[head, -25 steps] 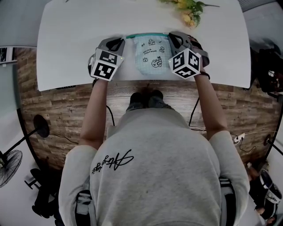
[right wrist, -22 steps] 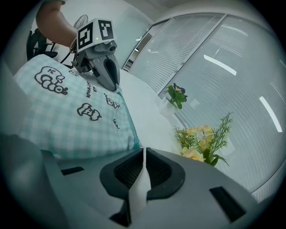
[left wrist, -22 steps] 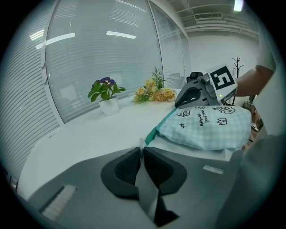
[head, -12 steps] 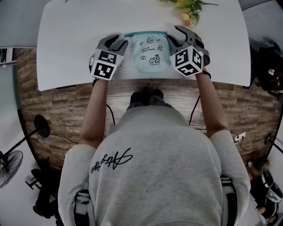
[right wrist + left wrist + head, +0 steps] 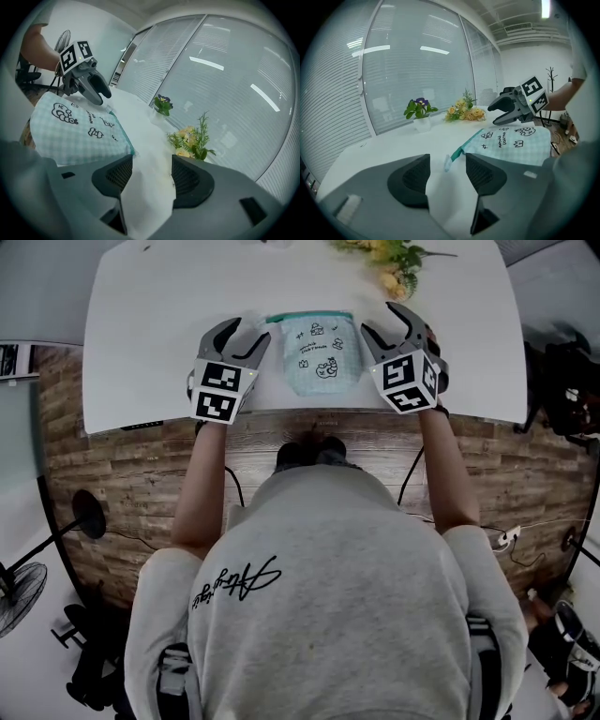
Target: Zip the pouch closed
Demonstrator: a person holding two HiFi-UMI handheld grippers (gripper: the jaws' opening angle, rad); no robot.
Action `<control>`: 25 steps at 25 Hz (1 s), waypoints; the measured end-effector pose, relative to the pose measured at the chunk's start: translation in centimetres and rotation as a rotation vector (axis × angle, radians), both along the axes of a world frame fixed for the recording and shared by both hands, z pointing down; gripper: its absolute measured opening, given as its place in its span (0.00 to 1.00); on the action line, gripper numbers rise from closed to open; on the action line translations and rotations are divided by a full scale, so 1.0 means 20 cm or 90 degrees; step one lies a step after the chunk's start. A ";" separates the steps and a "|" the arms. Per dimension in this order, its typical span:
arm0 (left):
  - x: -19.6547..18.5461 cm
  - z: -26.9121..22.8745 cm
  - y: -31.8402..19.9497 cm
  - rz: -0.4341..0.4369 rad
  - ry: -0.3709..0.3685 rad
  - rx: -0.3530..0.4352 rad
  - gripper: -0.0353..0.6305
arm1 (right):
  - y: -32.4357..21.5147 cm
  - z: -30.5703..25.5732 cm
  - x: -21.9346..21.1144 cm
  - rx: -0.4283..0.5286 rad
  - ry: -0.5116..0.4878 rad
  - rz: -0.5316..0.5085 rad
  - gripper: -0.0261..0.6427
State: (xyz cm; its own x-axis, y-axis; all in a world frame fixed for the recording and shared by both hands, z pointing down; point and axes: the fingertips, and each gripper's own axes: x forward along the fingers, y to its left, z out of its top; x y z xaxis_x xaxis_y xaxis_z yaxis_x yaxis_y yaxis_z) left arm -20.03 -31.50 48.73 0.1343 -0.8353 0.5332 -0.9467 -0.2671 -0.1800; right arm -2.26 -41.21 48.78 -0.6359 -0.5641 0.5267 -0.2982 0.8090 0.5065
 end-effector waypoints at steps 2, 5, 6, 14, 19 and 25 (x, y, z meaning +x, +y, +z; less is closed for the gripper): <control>0.00 -0.06 0.02 -0.004 0.003 0.020 0.39 | 0.01 -0.05 0.01 0.001 -0.021 0.008 0.41; 0.00 -0.15 0.04 -0.010 0.009 0.052 0.39 | 0.04 -0.14 0.02 0.001 -0.062 0.018 0.41; 0.01 -0.18 0.06 -0.011 0.013 0.063 0.39 | 0.05 -0.17 0.02 0.000 -0.077 0.023 0.41; 0.05 -0.40 0.17 -0.023 0.051 0.138 0.39 | 0.18 -0.39 0.04 -0.041 -0.214 0.042 0.41; 0.10 -0.53 0.24 -0.016 0.067 0.175 0.37 | 0.28 -0.51 0.04 -0.061 -0.283 0.031 0.41; 0.15 -0.65 0.32 -0.003 0.081 0.213 0.32 | 0.40 -0.65 0.03 -0.074 -0.353 0.012 0.38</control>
State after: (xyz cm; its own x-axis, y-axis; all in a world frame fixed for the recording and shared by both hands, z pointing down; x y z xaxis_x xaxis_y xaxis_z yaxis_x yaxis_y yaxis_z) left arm -17.07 -25.20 35.66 0.1781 -0.9614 0.2098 -0.9682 -0.2092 -0.1371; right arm -1.60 -33.27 35.86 -0.8259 -0.5358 0.1756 -0.5088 0.8424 0.1774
